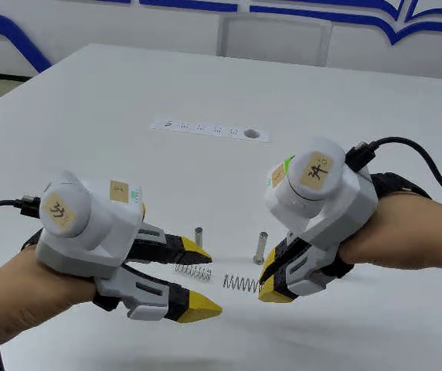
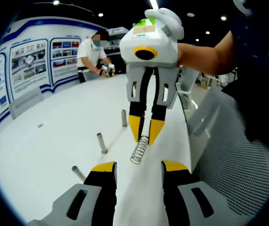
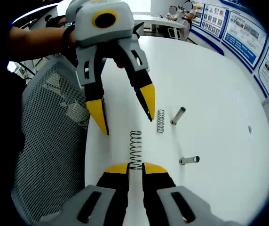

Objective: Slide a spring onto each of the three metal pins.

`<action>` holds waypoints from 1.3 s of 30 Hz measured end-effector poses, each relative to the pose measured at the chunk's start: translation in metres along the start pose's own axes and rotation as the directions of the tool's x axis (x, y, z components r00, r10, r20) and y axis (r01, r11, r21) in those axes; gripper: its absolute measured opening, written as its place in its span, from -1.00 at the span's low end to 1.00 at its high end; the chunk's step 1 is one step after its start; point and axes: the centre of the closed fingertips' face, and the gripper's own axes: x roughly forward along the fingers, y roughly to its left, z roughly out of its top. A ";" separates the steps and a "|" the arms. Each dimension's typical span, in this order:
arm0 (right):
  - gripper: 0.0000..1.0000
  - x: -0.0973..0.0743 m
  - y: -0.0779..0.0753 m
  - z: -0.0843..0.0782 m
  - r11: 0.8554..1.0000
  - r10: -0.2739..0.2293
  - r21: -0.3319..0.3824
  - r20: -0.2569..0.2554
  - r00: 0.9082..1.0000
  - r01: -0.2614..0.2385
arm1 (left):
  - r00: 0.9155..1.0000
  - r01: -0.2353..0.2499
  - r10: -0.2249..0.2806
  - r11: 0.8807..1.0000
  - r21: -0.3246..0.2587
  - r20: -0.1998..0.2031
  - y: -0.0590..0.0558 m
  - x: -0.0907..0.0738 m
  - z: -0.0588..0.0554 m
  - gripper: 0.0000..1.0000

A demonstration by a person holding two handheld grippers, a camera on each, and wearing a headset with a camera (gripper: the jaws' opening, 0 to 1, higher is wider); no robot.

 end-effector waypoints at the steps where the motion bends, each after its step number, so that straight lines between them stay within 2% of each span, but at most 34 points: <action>1: -0.77 0.000 0.002 0.002 1.000 0.003 -0.008 0.000 1.000 -0.003 | 1.000 0.002 -0.002 1.000 0.009 0.000 0.000 0.001 0.001 -0.26; 7: -0.77 -0.002 0.007 0.006 0.999 0.011 -0.038 -0.004 1.000 -0.012 | 1.000 0.018 -0.018 0.999 0.050 -0.008 -0.002 0.006 0.002 -0.42; 17: -0.77 -0.006 0.011 0.010 0.999 0.015 -0.050 -0.002 1.000 -0.015 | 0.999 0.041 -0.039 0.993 0.110 -0.022 -0.008 0.011 0.000 -0.75; 25: -0.77 -0.016 0.011 0.018 0.998 -0.003 -0.063 0.024 1.000 0.004 | 0.999 0.034 -0.031 0.992 0.121 -0.026 -0.006 0.011 -0.001 -0.77; 34: -0.77 -0.028 0.016 0.044 0.997 -0.002 -0.075 0.109 0.994 0.010 | 0.999 0.040 -0.037 0.992 0.117 -0.028 -0.008 0.012 -0.004 -0.78; 39: -0.77 -0.029 0.017 0.053 0.995 -0.008 -0.096 0.125 0.992 0.020 | 0.999 0.042 -0.040 0.992 0.115 -0.021 -0.009 0.013 -0.002 -0.77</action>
